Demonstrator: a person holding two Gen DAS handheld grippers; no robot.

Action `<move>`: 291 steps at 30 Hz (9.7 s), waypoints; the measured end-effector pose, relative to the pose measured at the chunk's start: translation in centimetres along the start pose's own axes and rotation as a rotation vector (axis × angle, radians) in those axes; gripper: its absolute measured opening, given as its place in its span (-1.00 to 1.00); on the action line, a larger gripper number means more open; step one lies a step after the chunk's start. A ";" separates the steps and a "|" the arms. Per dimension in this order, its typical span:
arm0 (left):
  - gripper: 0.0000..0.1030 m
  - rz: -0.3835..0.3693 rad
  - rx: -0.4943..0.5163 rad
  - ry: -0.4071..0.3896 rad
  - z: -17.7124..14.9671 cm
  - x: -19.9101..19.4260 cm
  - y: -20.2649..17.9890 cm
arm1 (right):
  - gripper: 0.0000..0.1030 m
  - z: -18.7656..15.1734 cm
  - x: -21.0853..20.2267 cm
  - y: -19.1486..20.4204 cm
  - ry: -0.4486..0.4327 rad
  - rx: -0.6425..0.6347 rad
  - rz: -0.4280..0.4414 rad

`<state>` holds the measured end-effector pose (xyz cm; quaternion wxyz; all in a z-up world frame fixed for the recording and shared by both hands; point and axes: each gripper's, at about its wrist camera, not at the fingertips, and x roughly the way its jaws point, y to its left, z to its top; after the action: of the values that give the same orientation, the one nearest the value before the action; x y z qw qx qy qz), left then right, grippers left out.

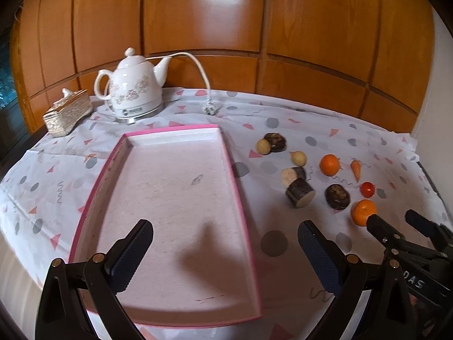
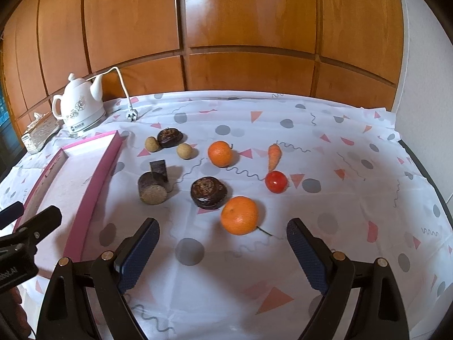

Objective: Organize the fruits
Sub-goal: 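Grasp the dark cylindrical slice with the left tool while the right tool grasps the orange, then carry both items into the pink tray and open both tools, then grasp a small yellow potato with the left tool while the right tool grasps a brown round fruit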

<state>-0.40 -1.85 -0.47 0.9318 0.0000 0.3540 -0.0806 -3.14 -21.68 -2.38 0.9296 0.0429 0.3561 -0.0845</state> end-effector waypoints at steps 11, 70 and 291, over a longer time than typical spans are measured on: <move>0.99 -0.119 0.081 0.023 1.7 1.4 -3.2 | 0.43 -0.5 1.6 -4.4 0.048 0.088 -0.034; -0.20 -0.257 0.154 0.178 1.1 9.6 -8.2 | -0.31 -0.1 5.3 -2.2 0.107 -0.047 0.146; -0.53 -0.192 0.032 0.178 9.0 12.9 -4.5 | -0.12 2.6 9.3 -0.1 0.190 -0.077 0.166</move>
<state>14.30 -8.78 -1.97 0.8846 -0.0119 0.4322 -0.1748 5.35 -23.36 -6.62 0.8965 0.0441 0.4407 0.0109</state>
